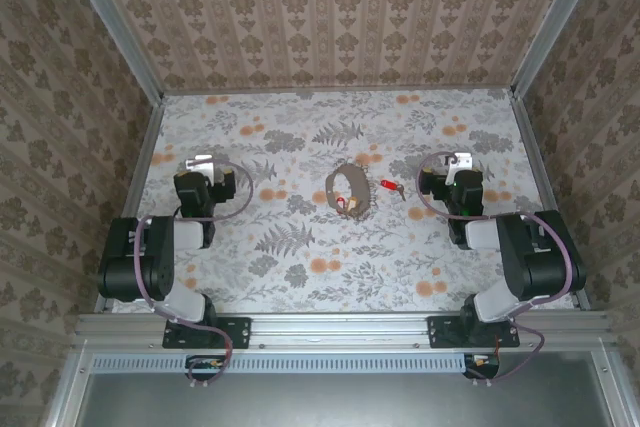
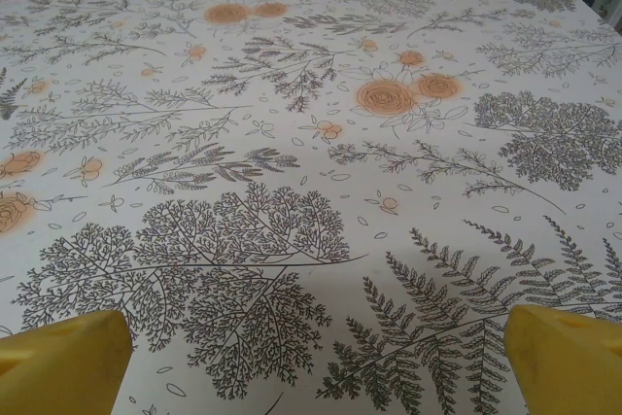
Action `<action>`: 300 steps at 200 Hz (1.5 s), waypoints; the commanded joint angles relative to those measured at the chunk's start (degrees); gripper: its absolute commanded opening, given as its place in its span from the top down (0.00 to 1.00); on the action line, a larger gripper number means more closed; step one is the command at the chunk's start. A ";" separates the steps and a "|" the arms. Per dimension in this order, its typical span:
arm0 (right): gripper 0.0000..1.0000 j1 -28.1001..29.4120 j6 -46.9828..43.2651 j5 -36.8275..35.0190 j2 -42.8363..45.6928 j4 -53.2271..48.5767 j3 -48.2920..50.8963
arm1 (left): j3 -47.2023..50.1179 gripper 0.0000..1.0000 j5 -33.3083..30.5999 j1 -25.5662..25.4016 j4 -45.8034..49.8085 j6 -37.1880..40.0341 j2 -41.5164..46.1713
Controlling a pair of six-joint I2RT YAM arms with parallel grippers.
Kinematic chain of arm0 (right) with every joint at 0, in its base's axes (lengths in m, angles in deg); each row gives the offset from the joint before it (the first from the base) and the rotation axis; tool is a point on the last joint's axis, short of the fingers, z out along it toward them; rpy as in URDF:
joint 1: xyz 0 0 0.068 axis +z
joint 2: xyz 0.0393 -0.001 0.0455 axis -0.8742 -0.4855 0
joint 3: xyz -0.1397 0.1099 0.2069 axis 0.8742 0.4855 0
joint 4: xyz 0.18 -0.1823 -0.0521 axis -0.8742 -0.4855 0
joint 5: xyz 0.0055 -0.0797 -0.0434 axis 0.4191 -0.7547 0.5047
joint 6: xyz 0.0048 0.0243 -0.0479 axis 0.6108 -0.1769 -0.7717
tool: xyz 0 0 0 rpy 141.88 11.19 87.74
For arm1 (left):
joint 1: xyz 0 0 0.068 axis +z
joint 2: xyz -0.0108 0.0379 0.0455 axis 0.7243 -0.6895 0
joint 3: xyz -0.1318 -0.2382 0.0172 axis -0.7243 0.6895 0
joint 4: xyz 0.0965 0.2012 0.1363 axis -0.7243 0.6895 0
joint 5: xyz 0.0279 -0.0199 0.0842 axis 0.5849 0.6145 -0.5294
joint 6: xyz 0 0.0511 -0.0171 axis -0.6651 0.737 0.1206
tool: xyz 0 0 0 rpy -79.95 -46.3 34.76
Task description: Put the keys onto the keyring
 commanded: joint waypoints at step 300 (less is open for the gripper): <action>0.00 4.30 9.85 -10.08 18.97 -41.88 -15.64 | -15.36 0.00 -0.57 -11.89 41.59 -9.31 20.53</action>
